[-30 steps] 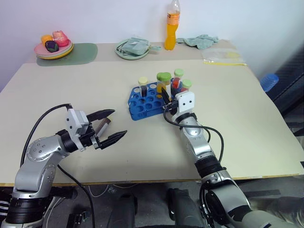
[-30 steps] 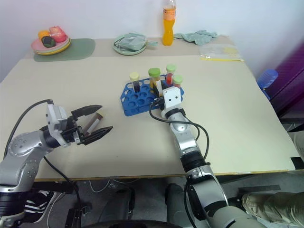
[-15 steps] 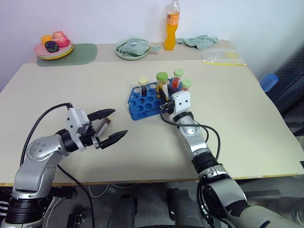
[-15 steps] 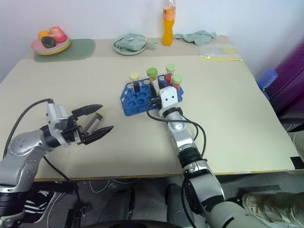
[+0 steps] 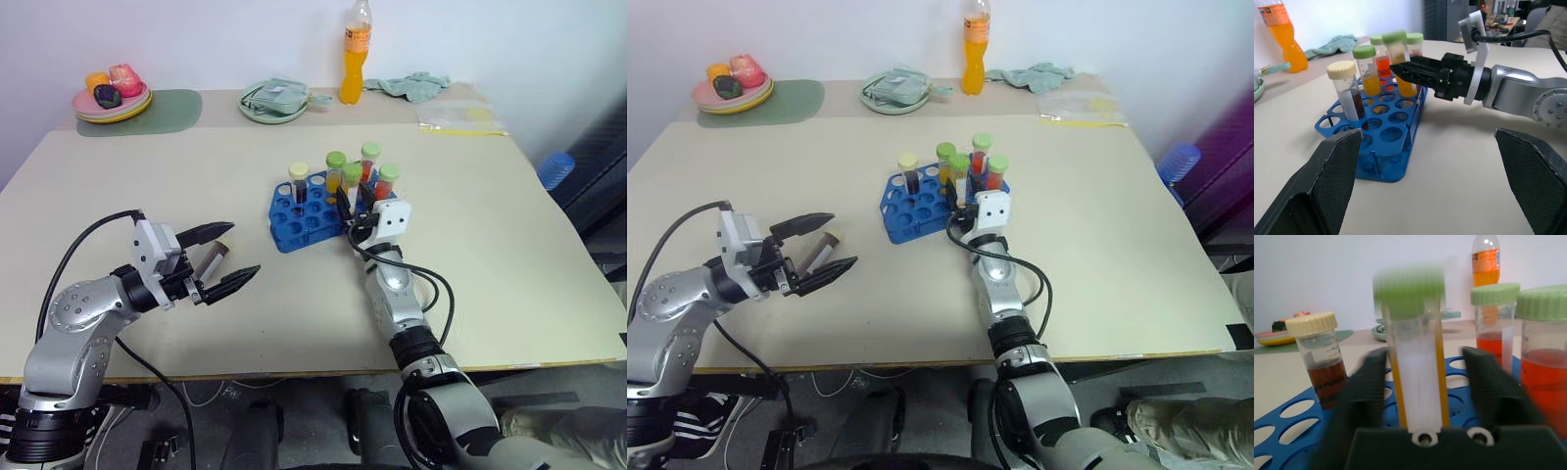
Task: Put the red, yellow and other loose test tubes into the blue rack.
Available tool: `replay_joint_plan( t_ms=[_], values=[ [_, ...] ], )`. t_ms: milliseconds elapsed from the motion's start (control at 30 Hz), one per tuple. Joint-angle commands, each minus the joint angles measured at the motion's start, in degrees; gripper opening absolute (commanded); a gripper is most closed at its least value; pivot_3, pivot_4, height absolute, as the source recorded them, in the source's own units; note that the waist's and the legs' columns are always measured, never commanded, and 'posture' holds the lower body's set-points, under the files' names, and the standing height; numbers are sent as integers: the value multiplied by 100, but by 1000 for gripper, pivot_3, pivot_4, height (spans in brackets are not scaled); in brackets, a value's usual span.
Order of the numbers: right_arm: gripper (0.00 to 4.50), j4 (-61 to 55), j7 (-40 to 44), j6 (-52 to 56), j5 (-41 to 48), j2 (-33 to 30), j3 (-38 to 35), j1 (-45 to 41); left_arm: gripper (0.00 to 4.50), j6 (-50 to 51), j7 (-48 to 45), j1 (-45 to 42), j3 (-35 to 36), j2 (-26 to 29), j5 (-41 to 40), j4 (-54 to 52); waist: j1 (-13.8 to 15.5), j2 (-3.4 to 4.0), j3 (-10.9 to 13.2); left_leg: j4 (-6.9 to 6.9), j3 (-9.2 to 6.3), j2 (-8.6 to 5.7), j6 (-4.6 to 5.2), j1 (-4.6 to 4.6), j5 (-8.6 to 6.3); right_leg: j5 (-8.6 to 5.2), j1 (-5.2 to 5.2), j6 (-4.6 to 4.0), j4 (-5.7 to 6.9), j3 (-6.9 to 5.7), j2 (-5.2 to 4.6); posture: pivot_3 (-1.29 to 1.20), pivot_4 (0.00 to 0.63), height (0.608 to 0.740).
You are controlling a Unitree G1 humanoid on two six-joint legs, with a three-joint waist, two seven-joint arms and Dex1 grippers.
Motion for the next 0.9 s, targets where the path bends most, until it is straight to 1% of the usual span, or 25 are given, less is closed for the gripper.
replay_joint_plan(
  t_ms=[33,100,167,267,367,400,467,500,567,600,633,700,733,833,900],
  values=[
    [4346,-381,170,-245,-195,-166,119,83,4500,-55,-4,4,159,75,-75,-187,0,1,0,0,0,0,0,0,0,0,0,0,0,0,0,0,150,740],
    [4346,-676,313,-101,-188,-317,144,214,4500,-47,12,54,193,83,-74,-213,2,1,0,0,0,0,0,0,0,0,0,0,0,0,0,0,150,740],
    [4346,-1396,644,128,-198,-663,245,571,4500,-28,22,151,283,118,-91,-266,7,1,1,0,0,0,0,0,0,0,0,0,0,0,0,0,150,740],
    [4346,-2524,766,687,-274,-1142,214,1125,4500,103,98,298,479,184,-213,-345,28,1,0,0,0,-1,0,-2,0,-2,1,2,-1,0,-2,0,150,740],
    [4346,-3491,827,1410,-10,-1404,107,1569,4500,166,124,432,679,276,-271,-371,13,0,0,2,0,-1,0,-1,0,-2,1,0,0,0,-2,0,150,740],
    [4346,-3806,1010,1593,77,-1592,100,1708,4500,276,206,444,745,325,-283,-393,1,1,0,2,0,0,0,1,0,-3,1,-1,1,0,-1,0,150,740],
    [4346,-4459,1585,2228,632,-2020,45,1879,4500,801,635,306,812,525,-200,-487,9,2,1,2,-1,2,0,4,0,-8,1,-10,7,0,1,0,150,740],
    [4346,-4742,1937,2515,994,-2271,-13,1876,4500,1250,995,98,858,639,-264,-546,14,4,3,3,-1,2,0,4,0,-9,1,-9,7,1,0,0,150,740],
    [4346,-5121,2143,2898,1291,-2438,45,1837,4500,1706,1252,-85,1037,819,-407,-489,21,-3,2,10,-2,1,0,1,0,-16,3,5,7,0,-1,0,150,740],
    [4346,-5348,2537,3244,1839,-2646,-8,1795,4500,2165,1534,-242,1033,940,-430,-520,20,-3,2,12,-5,1,1,2,0,-20,6,12,7,-2,0,0,150,740],
    [4346,-5571,2918,3598,2212,-2885,25,1647,4500,2642,1652,-408,1039,1204,-464,-481,19,-1,3,12,-5,2,1,3,-1,-21,7,12,8,-3,0,0,150,740],
    [4346,-5859,3762,4378,2977,-3452,56,1313,4500,3710,1944,-870,1051,1568,-829,-437,12,-2,12,12,-6,1,1,2,-1,-21,7,14,9,-3,0,0,150,740],
    [4346,-5898,3923,4595,3112,-3590,87,1163,4500,4142,2000,-1064,1094,1672,-1058,-362,9,-5,11,16,-5,1,1,1,-1,-21,7,16,9,-2,0,0,150,740],
    [4346,-5874,4396,4956,3338,-3798,288,813,4500,5130,2021,-1550,825,2126,-1150,-40,3,-8,9,8,-8,1,2,5,-1,-22,9,17,5,-7,2,0,150,740],
    [4346,-5746,4619,4880,3172,-3752,451,696,4500,5639,1847,-1821,554,2302,-1323,134,7,-7,9,3,-7,1,2,8,-2,-24,8,19,8,-7,2,0,150,740]
  ],
)
